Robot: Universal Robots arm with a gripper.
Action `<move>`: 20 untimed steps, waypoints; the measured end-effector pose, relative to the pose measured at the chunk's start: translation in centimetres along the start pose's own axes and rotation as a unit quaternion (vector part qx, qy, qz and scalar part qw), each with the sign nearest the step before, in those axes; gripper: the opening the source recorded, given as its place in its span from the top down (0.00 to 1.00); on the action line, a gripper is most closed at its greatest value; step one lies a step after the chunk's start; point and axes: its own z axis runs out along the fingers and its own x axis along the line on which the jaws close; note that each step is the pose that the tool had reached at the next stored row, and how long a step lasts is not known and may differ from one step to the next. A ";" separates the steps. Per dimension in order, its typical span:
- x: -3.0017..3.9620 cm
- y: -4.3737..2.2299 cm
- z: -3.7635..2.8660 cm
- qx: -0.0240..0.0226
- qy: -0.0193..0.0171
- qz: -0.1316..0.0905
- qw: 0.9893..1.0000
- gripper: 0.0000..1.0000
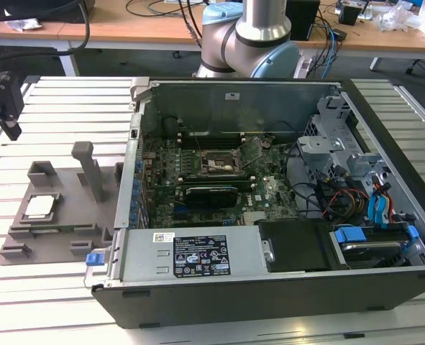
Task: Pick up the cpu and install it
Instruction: 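Pick up the cpu and move it towards the insertion slot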
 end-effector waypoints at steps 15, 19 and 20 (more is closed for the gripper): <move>0.02 -0.02 0.72 0.000 0.000 0.000 1.000 0.40; 0.02 -0.03 0.89 0.000 0.000 0.000 1.000 0.40; 0.02 -0.03 0.91 0.000 0.000 0.000 1.000 0.40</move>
